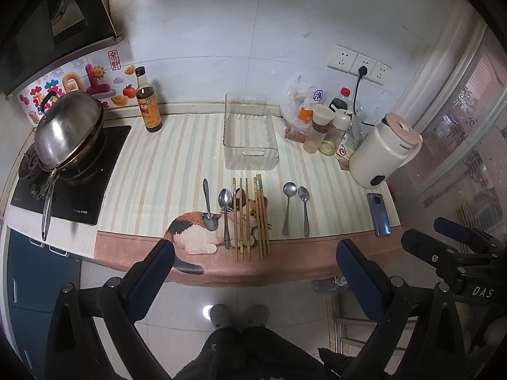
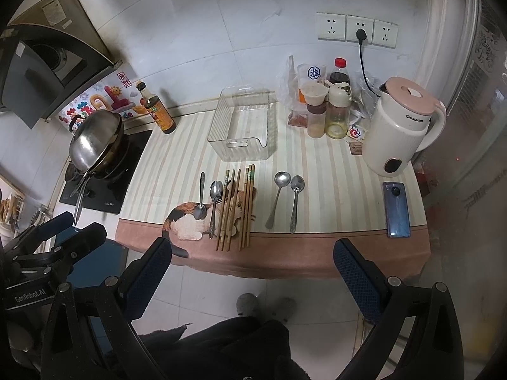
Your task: Organize utensils
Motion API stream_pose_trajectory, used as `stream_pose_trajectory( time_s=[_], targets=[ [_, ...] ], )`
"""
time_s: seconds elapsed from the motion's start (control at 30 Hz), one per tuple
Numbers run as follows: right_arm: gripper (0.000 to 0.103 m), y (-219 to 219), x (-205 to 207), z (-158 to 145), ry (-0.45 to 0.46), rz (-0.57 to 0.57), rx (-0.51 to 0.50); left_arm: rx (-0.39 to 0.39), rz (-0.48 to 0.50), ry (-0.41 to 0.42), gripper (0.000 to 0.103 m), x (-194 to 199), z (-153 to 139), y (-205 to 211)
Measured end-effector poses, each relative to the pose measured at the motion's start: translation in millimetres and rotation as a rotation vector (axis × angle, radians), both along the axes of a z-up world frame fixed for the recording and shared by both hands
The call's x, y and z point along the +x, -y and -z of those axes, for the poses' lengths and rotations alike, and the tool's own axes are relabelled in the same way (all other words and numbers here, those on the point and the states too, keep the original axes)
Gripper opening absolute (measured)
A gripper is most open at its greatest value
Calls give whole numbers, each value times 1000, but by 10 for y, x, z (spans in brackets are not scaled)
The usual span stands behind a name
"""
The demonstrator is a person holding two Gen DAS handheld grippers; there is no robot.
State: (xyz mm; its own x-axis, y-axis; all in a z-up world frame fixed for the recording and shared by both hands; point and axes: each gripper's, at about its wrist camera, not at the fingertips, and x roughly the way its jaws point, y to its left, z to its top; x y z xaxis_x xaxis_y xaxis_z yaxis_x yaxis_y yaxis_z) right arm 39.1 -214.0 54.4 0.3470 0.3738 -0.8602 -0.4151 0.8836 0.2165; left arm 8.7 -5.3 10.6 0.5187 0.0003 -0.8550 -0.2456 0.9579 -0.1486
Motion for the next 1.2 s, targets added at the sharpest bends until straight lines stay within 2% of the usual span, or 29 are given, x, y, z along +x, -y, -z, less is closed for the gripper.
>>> stream_pose_trajectory(
  time_s=[0.47,1.2],
  targets=[
    [103,52,-37,-48,7,8,0,-2,5,13,103,-9,-93,62],
    [103,76,-64,-65,13,6,3,-6,9,22,103,-61,-65,53]
  ],
)
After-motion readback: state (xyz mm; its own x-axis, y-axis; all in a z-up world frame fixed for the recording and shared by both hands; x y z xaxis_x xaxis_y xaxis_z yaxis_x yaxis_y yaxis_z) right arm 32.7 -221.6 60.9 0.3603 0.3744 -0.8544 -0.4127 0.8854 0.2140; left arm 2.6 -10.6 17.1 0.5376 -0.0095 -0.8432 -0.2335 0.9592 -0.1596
